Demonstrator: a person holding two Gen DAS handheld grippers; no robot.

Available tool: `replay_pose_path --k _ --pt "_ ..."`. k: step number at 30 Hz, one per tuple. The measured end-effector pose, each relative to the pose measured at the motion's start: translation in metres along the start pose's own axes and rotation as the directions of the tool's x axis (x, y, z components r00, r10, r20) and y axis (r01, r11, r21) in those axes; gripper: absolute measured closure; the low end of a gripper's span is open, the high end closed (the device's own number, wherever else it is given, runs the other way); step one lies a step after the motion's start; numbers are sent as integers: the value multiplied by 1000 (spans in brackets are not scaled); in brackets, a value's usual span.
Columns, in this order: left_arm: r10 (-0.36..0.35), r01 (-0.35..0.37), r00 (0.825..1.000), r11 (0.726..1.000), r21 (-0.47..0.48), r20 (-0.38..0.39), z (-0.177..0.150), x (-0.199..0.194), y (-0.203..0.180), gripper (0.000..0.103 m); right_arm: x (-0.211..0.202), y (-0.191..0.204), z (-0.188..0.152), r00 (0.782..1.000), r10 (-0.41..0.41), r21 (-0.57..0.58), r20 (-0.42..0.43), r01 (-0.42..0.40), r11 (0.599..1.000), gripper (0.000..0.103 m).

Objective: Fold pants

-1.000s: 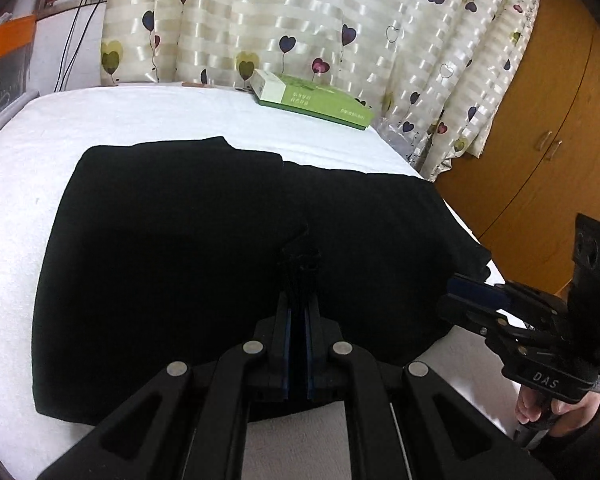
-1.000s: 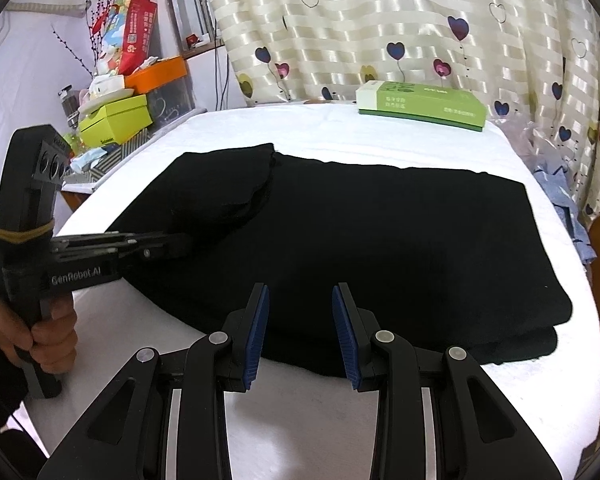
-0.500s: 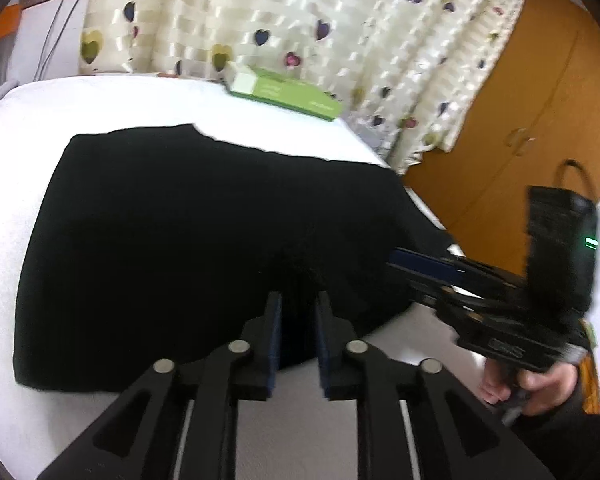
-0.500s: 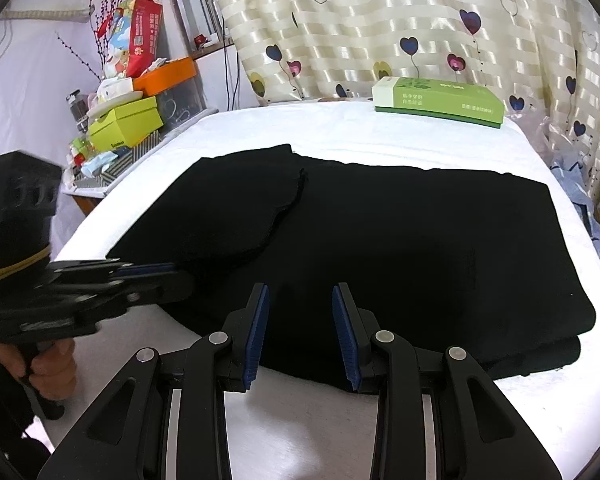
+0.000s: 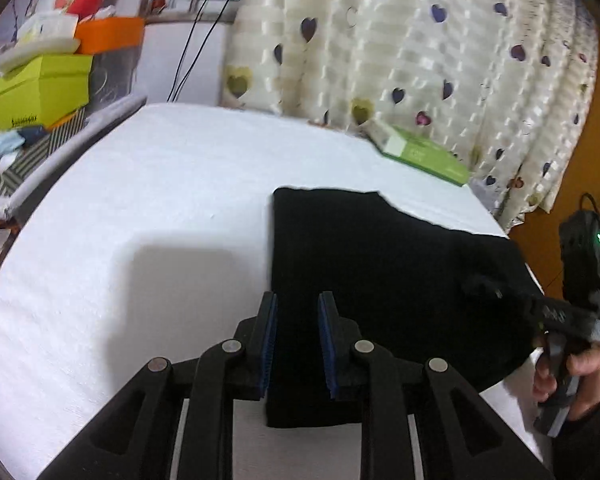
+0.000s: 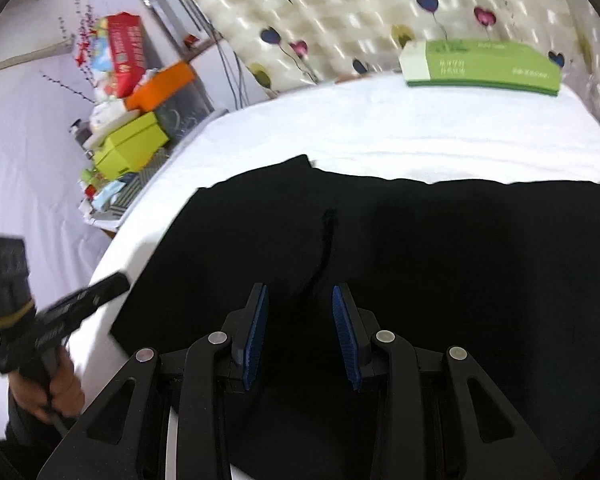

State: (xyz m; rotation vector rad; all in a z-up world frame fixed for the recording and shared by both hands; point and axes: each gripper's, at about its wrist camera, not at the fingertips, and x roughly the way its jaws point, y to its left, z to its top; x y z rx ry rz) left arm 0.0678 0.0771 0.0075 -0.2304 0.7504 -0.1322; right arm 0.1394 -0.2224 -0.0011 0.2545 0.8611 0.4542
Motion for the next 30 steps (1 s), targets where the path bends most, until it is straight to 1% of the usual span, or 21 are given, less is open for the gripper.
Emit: replay_pose_path --k 2,4,6,7,8,9,10,12,14,16,17,19,20,21,22,23,25,28,30 --pt "8 -8 1000 1000 8 -19 -8 4 2 80 7 -3 7 1000 16 23 7 -16 1000 63" --pt "36 -34 998 999 29 -49 -11 13 1 80 13 -5 14 1000 20 39 1 -20 999 63" --pt "40 -39 998 999 36 -52 -13 13 -1 78 18 -4 18 1000 24 31 -4 -24 999 63" --pt "36 -34 998 999 35 -50 -13 12 -1 77 20 -3 20 1000 29 30 -7 -28 999 66" --pt "35 -34 998 999 35 -53 -12 13 -1 76 23 -2 22 999 29 32 -17 -28 999 77" --pt "38 -36 998 999 35 -56 -12 13 -1 76 26 -3 22 999 37 34 -35 -35 999 97" --pt "35 -33 998 999 33 -55 -12 12 0 76 29 -3 23 997 51 39 -50 -49 998 97" --pt "32 -31 998 999 29 -55 -11 12 0 76 24 1 25 999 32 5 -29 -32 999 97" --pt "28 -26 998 999 24 -54 -11 12 1 76 17 -2 29 999 47 15 -2 -47 999 97" --pt "23 -22 998 999 23 -56 -11 12 0 76 16 -8 33 999 39 30 10 -39 999 97" --pt "18 -17 998 1000 25 -59 -11 12 -1 76 19 -9 34 1000 29 29 0 -29 999 97" --pt "21 -20 998 999 29 -61 -12 13 -3 76 32 -12 30 998 16 25 -62 -14 1000 97" --pt "24 -22 998 999 33 -58 -12 11 -4 76 28 -12 30 999 16 26 -51 -15 1000 95" --pt "26 -25 998 999 34 -55 -12 10 -4 76 22 -11 30 999 -10 23 -52 11 1000 89" --pt "27 -25 998 999 32 -51 -12 7 -4 76 15 -9 29 999 -40 17 -33 41 999 86" --pt "27 -25 999 999 32 -46 -13 5 -3 76 5 -8 27 998 -61 8 -3 61 998 86" --pt "32 -31 999 999 27 -35 -14 -1 -3 76 -15 -3 19 997 -63 -7 44 63 998 86" --pt "19 -18 1000 999 32 -20 -14 -7 -10 76 -32 13 -1 998 -32 -57 57 35 998 86" --pt "-5 6 1000 998 59 -13 -16 -9 -20 76 -36 26 -15 998 -19 -99 54 24 995 86"
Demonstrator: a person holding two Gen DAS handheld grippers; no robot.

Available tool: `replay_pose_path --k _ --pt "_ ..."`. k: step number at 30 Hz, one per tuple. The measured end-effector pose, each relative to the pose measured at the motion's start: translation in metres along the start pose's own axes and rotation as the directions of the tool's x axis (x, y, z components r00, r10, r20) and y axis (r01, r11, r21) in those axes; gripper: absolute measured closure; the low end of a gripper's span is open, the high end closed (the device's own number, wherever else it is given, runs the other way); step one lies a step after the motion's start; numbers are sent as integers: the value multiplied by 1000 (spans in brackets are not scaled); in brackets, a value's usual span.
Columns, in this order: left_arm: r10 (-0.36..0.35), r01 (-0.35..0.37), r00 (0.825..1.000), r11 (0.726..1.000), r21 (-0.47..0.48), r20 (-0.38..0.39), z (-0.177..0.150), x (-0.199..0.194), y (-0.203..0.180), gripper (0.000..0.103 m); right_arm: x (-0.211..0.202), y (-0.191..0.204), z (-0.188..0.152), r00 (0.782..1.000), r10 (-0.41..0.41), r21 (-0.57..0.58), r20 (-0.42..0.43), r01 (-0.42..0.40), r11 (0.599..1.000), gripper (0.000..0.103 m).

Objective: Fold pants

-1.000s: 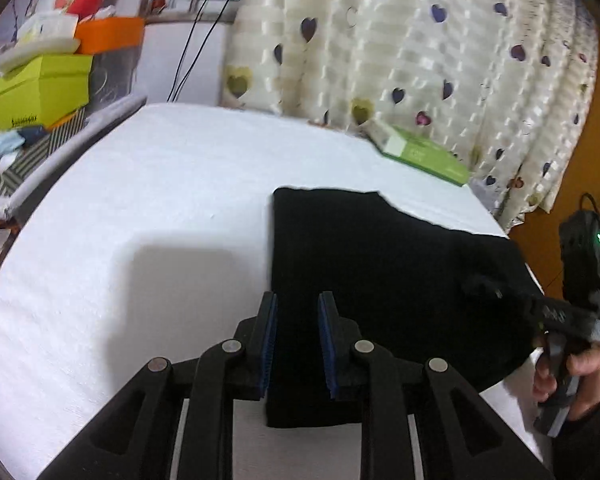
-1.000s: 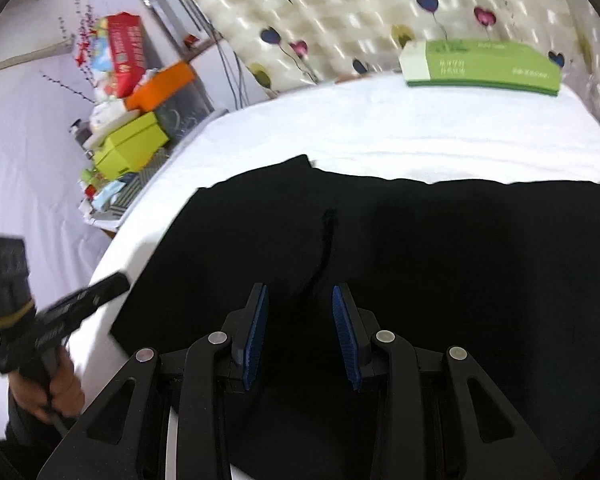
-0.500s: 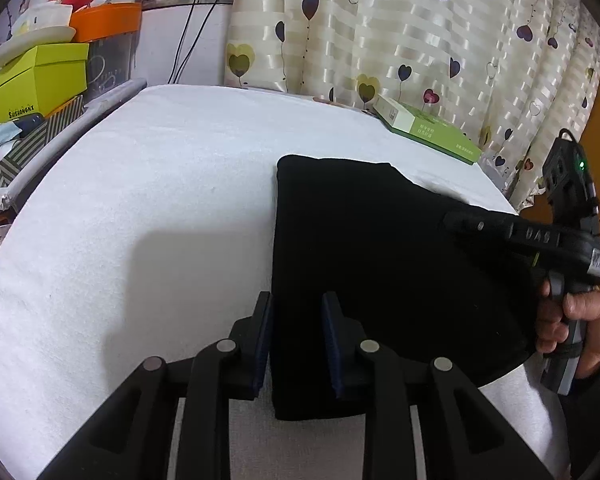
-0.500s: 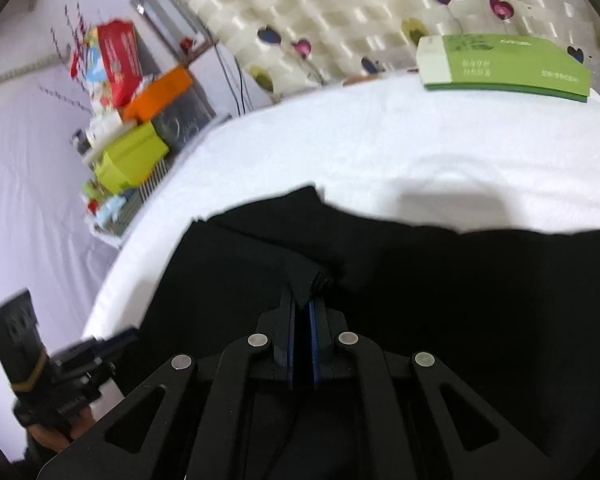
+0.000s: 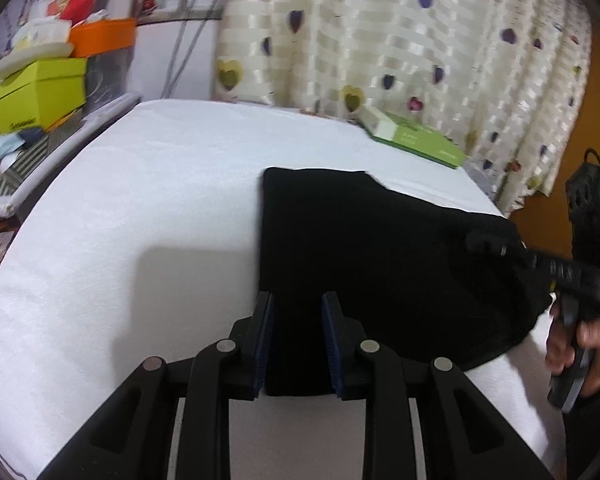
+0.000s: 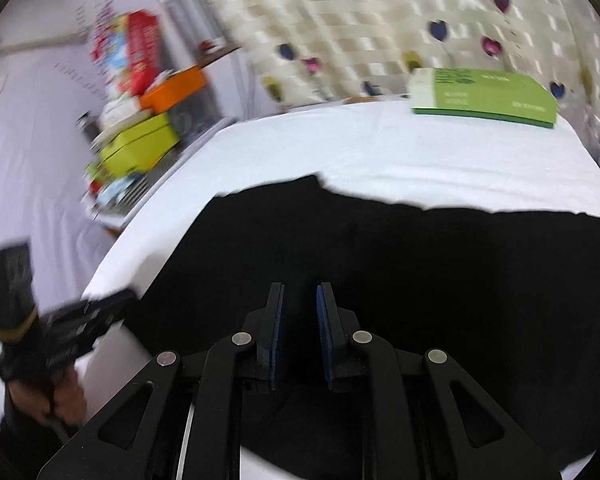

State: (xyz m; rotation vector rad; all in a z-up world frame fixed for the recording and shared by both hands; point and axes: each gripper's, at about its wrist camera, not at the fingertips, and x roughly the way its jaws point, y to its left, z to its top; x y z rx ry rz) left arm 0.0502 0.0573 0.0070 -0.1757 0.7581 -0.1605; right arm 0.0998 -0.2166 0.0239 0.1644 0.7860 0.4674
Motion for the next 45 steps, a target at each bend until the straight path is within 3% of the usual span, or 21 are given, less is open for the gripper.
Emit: replay_pose_path --k 4,6,12,26,30,45 --pt "-26 30 998 997 65 -61 -10 12 -20 76 16 17 -29 994 -62 -113 -93 52 992 86" --pt "-1 8 998 994 112 -61 -14 14 -28 74 11 19 -31 994 -79 -138 -77 68 988 86" --pt "10 -2 998 992 129 -64 -14 13 -33 70 5 26 -34 984 -167 -191 -64 152 970 85" --pt "65 -53 996 982 184 -57 -19 12 -44 65 -4 29 -45 972 -231 -157 -40 222 962 80" --pt "70 -62 996 984 165 -46 -25 1 -50 65 -22 34 -58 969 -247 -160 -15 241 957 58" --pt "27 -24 999 991 135 -27 -42 -16 -82 65 -61 32 -83 969 -247 -125 28 249 960 58"
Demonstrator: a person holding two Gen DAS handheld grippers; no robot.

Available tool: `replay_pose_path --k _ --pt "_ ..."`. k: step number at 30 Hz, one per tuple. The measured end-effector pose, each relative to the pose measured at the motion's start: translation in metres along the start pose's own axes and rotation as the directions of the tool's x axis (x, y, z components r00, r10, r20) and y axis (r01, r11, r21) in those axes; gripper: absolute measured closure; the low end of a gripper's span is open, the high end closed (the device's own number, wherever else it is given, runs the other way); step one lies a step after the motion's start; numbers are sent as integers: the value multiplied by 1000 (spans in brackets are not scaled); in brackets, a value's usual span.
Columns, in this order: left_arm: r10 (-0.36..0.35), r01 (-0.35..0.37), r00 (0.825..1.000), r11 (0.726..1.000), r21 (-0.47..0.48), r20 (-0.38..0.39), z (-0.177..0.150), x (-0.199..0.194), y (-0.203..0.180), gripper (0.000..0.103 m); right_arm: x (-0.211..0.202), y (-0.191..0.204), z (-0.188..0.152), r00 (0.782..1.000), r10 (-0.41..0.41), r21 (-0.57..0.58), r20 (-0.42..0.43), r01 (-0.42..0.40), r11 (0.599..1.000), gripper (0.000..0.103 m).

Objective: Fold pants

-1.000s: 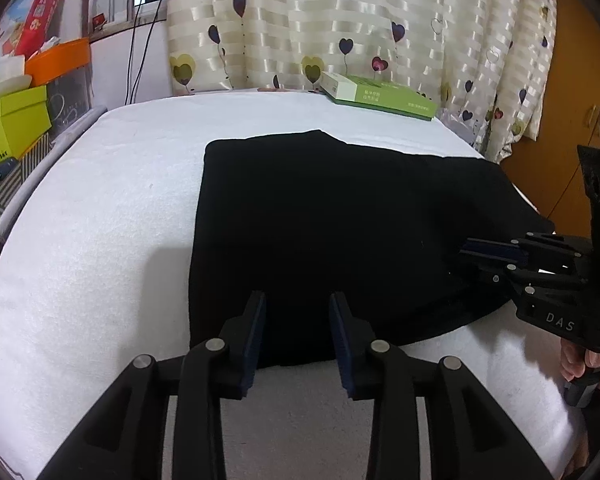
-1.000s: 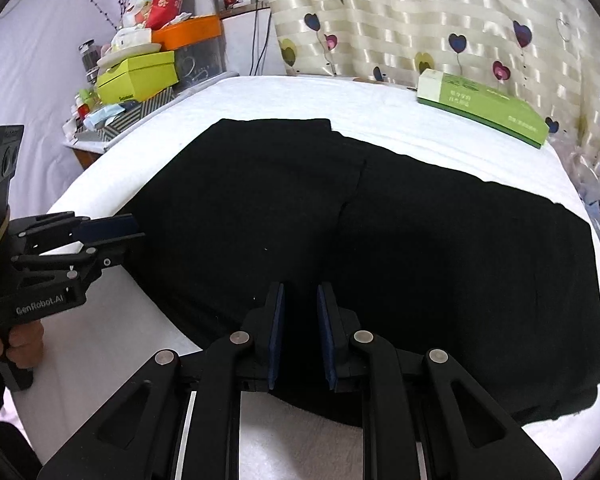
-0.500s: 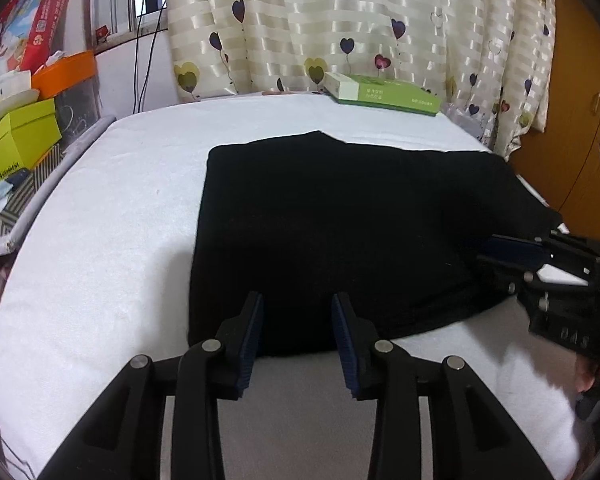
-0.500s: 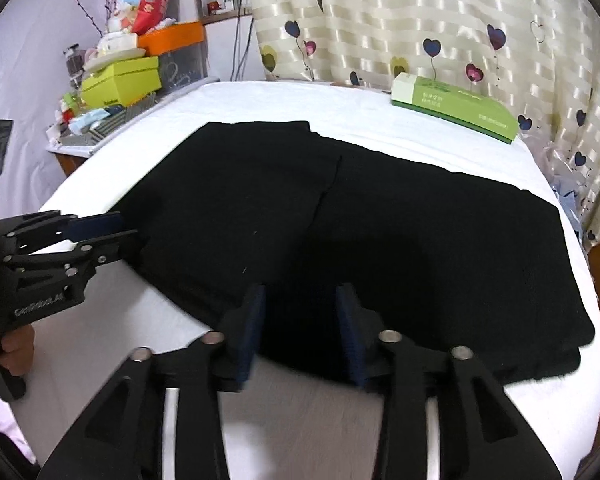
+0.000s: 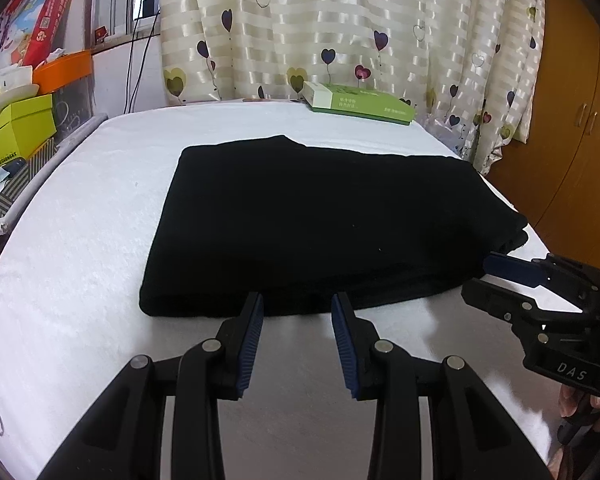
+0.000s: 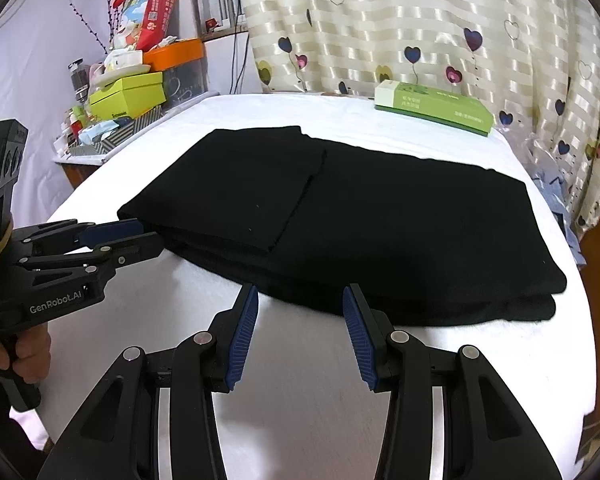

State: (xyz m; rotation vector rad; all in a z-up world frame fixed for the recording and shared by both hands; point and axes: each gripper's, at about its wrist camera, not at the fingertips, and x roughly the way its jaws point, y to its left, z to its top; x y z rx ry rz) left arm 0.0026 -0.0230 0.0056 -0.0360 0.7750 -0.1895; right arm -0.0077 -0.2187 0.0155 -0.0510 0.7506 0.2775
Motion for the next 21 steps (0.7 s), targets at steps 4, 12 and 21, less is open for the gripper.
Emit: replay_pose_path --k 4,12,21 --pt "15 -15 1000 1000 2 -24 -7 3 -7 65 -5 -9 -8 1000 2 25 -4 -2 1000 58" --pt "40 -39 999 999 32 -31 -15 2 -20 65 -14 -33 -19 1000 -6 98 -5 7 995 57" --pt "40 -39 999 999 31 -32 -13 4 -22 65 -17 -48 -18 1000 -28 130 -1 27 991 56"
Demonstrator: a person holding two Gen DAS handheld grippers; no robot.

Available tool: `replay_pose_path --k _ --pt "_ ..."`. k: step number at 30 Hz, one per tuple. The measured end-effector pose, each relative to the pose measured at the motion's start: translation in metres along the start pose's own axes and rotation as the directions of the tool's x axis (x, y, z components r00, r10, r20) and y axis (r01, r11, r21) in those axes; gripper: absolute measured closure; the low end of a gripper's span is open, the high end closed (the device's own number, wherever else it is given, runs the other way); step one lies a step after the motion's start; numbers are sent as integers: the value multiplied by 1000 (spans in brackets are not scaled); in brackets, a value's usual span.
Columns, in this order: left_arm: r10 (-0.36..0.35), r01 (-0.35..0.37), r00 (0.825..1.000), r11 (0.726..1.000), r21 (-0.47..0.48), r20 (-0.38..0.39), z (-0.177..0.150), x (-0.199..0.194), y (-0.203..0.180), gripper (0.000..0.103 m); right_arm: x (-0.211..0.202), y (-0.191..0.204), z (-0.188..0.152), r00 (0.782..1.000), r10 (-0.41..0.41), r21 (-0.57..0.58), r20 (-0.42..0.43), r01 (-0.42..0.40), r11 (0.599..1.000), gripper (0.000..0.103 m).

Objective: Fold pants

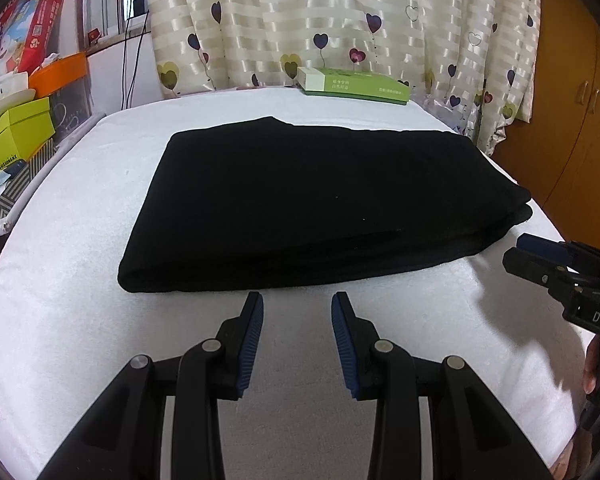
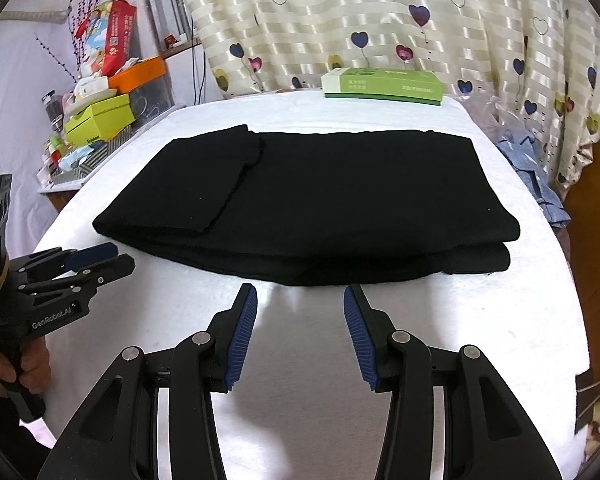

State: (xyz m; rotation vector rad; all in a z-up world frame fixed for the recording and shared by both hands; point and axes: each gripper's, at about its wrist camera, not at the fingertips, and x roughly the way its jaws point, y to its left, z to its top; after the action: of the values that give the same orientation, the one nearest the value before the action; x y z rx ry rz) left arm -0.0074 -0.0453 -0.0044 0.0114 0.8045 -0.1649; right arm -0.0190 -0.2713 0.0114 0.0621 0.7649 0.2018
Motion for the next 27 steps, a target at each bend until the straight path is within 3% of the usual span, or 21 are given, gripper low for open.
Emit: replay_pose_path --k 12,18,24,27 --pt "-11 11 1000 1000 -3 -1 2 0 0 65 -4 -30 1 999 -51 78 -2 51 996 56" --pt "-23 23 1000 1000 6 22 8 -3 -2 65 -5 -54 2 999 -42 177 2 41 983 56" --pt "-9 9 999 1000 4 45 22 0 1 65 -3 -80 2 1000 -2 322 10 -1 947 56" --pt "3 -2 998 1000 -4 58 28 2 4 65 1 -98 1 999 32 420 23 -38 907 56"
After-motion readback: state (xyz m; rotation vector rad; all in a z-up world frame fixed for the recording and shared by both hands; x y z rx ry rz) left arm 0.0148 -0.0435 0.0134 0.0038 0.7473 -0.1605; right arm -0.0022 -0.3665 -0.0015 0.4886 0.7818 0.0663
